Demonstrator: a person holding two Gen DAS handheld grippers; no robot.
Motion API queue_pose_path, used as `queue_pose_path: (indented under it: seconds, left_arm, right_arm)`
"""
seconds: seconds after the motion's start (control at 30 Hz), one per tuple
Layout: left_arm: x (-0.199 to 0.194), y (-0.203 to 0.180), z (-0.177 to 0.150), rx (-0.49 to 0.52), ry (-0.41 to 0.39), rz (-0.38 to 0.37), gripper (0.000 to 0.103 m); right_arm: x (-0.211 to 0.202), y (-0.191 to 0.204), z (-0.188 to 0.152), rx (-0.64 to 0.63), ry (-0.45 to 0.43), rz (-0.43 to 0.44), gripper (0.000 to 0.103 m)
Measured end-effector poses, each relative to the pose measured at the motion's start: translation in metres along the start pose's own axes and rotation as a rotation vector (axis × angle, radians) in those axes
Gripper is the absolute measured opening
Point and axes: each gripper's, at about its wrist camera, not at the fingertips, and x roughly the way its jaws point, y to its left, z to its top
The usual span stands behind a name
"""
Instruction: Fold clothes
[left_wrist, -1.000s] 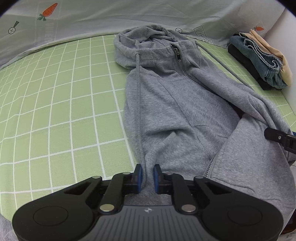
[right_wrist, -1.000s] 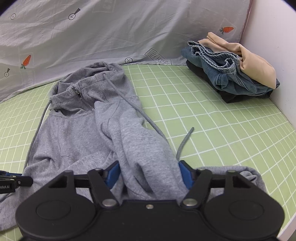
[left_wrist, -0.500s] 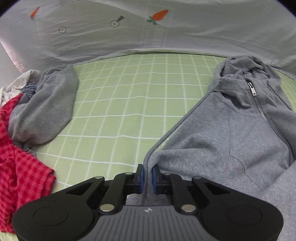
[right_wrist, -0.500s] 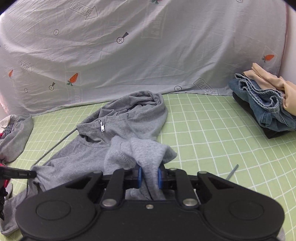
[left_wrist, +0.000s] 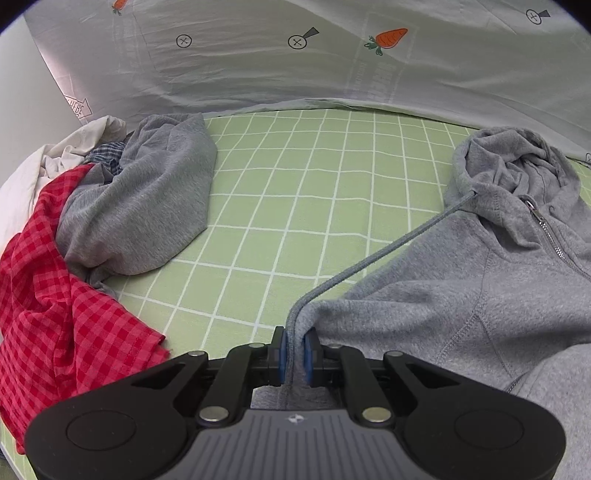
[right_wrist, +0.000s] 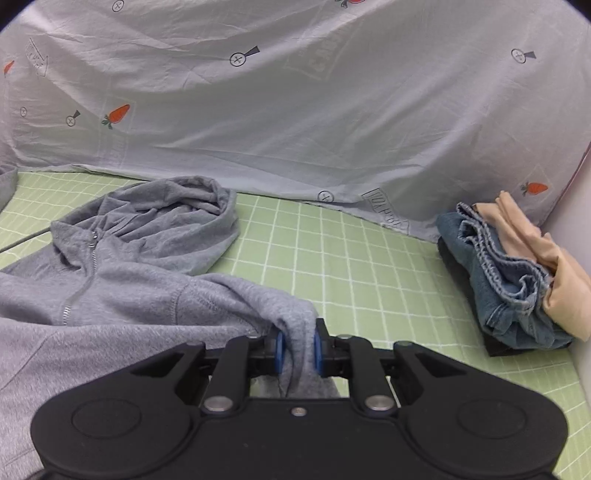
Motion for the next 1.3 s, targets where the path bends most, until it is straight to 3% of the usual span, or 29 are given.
queue_pose_path:
  seconds: [0.03, 0.07, 0.1, 0.13, 0.17, 0.23, 0.43, 0.47, 0.5, 0.7, 0.73, 0.77, 0.83, 0.97, 1.13, 1.23, 1.3]
  left_arm:
    - [-0.001, -0.001, 0.0, -0.012, 0.004, -0.027, 0.016]
    - [-0.003, -0.003, -0.001, -0.022, 0.009, -0.048, 0.017]
    - [-0.006, -0.005, -0.003, -0.026, 0.015, -0.053, 0.018]
    - [-0.009, -0.007, -0.005, -0.027, 0.017, -0.057, 0.021]
    - [-0.012, -0.007, -0.007, -0.03, 0.02, -0.065, 0.024]
    - [-0.021, -0.004, -0.013, -0.058, 0.027, -0.105, 0.031]
    - [-0.045, 0.002, -0.036, -0.12, 0.067, -0.298, 0.037]
    - [-0.046, -0.002, -0.042, -0.11, 0.085, -0.33, 0.043]
    - [-0.046, -0.005, -0.047, -0.1, 0.102, -0.355, 0.048]
    - [-0.037, -0.025, -0.071, -0.123, 0.159, -0.371, 0.046]
    - [-0.035, -0.025, -0.072, -0.141, 0.167, -0.375, 0.044]
    - [-0.033, -0.025, -0.074, -0.162, 0.175, -0.379, 0.039]
    - [-0.035, -0.023, -0.073, -0.18, 0.173, -0.408, 0.004]
    - [-0.059, -0.025, -0.061, -0.133, 0.113, -0.415, 0.004]
    - [-0.105, -0.048, -0.043, -0.057, -0.003, -0.52, 0.004]
    - [-0.137, -0.077, -0.043, -0.019, -0.087, -0.589, 0.004]
    - [-0.157, -0.104, -0.05, -0.019, -0.104, -0.658, 0.004]
  right_arm:
    - [0.005, -0.001, 0.003, -0.002, 0.01, -0.035, 0.022]
    - [0.007, -0.002, 0.003, 0.018, 0.025, -0.064, 0.038]
    - [0.008, -0.002, 0.004, 0.047, 0.043, -0.089, 0.046]
    - [0.006, 0.0, -0.001, 0.083, 0.059, -0.076, 0.057]
    - [0.002, 0.002, -0.007, 0.12, 0.073, -0.046, 0.06]
    - [-0.005, 0.006, -0.02, 0.196, 0.102, 0.013, 0.064]
    - [-0.023, 0.024, -0.059, 0.399, 0.21, 0.195, 0.064]
    - [-0.023, 0.029, -0.062, 0.413, 0.226, 0.221, 0.063]
    - [-0.022, 0.033, -0.063, 0.421, 0.237, 0.243, 0.063]
    - [-0.019, 0.06, -0.071, 0.473, 0.301, 0.379, 0.052]
    - [-0.019, 0.064, -0.072, 0.482, 0.312, 0.401, 0.037]
    - [-0.018, 0.066, -0.074, 0.492, 0.316, 0.418, 0.018]
    - [-0.02, 0.066, -0.077, 0.511, 0.31, 0.442, 0.008]
    - [-0.048, 0.047, -0.065, 0.516, 0.212, 0.465, 0.006]
    - [-0.08, 0.004, -0.061, 0.523, 0.086, 0.419, 0.005]
    - [-0.078, -0.032, -0.075, 0.577, 0.077, 0.372, 0.006]
    - [-0.074, -0.052, -0.088, 0.598, 0.119, 0.31, 0.006]
